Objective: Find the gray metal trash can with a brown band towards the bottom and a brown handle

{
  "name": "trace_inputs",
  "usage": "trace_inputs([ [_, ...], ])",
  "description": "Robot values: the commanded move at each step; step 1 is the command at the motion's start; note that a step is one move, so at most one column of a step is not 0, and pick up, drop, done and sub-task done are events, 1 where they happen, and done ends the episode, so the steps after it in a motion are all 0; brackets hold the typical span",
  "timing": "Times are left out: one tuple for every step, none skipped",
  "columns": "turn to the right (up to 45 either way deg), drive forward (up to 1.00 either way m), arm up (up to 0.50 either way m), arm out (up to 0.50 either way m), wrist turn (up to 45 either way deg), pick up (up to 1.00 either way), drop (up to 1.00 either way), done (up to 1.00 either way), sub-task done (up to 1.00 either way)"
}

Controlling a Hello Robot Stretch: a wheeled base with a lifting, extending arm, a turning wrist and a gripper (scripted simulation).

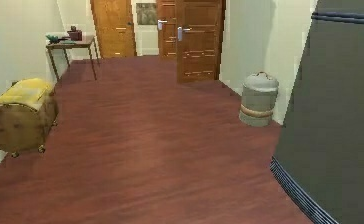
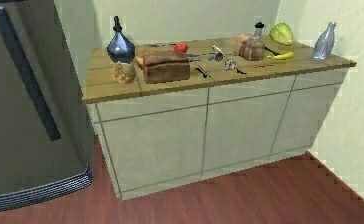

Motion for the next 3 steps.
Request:
trace_inputs([
  [3.0,0.0,0.0,0.0,0.0,0.0,0.0,0.0,0.0],
  [0.0,1.0,0.0,0.0,0.0,0.0,0.0,0.0,0.0],
  [3.0,0.0,0.0,0.0,0.0,0.0,0.0,0.0,0.0],
])
